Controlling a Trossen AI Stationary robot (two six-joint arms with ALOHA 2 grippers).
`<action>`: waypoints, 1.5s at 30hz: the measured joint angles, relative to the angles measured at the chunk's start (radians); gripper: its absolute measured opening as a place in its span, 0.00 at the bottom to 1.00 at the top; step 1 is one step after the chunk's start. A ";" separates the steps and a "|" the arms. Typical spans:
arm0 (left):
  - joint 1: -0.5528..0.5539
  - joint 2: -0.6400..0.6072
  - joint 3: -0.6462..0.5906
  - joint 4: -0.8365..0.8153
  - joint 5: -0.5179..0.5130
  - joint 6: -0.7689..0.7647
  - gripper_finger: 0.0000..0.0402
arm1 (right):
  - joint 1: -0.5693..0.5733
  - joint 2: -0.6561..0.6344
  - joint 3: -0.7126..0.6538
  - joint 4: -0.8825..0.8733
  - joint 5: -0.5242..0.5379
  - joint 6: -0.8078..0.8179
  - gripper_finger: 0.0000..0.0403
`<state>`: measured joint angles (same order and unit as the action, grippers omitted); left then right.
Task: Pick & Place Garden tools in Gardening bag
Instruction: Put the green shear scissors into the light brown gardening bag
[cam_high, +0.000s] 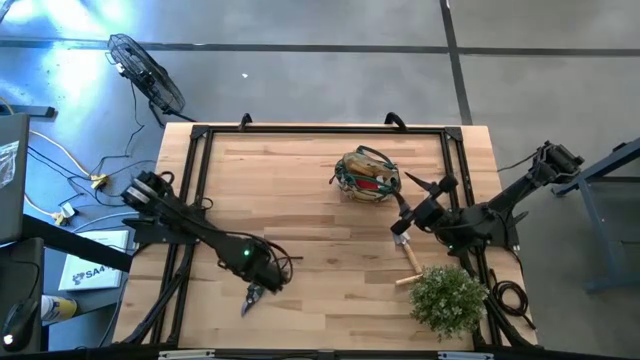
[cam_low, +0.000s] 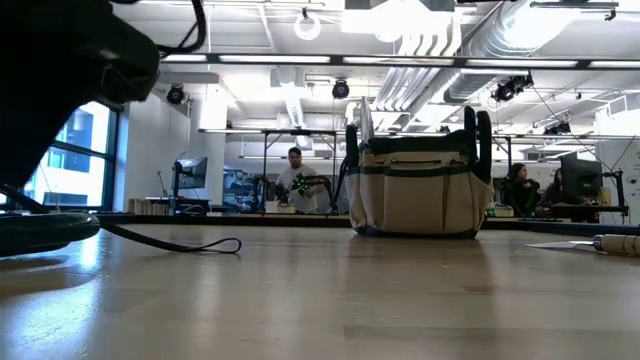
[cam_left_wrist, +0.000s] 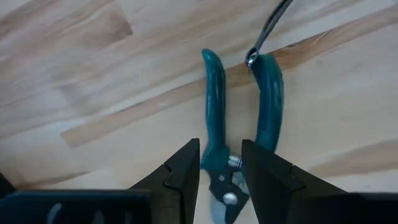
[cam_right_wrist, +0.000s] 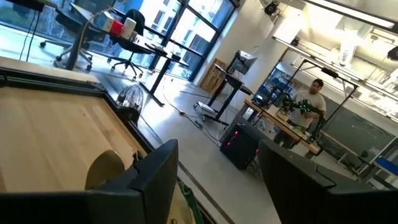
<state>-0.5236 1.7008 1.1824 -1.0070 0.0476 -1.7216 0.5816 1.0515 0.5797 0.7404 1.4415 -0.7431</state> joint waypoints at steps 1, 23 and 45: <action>0.000 0.003 0.000 0.001 0.001 0.004 0.28 | 0.001 0.000 0.000 -0.011 0.002 0.011 0.53; 0.047 0.068 -0.012 0.052 0.042 0.075 0.28 | 0.021 0.001 0.000 -0.058 -0.006 0.105 0.53; 0.044 0.064 -0.175 0.234 0.035 0.085 0.10 | 0.032 0.001 0.000 -0.110 -0.026 0.145 0.53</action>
<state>-0.4800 1.7645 1.0079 -0.7731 0.0826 -1.6364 0.6139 1.0527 0.5797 0.6307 1.4157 -0.5980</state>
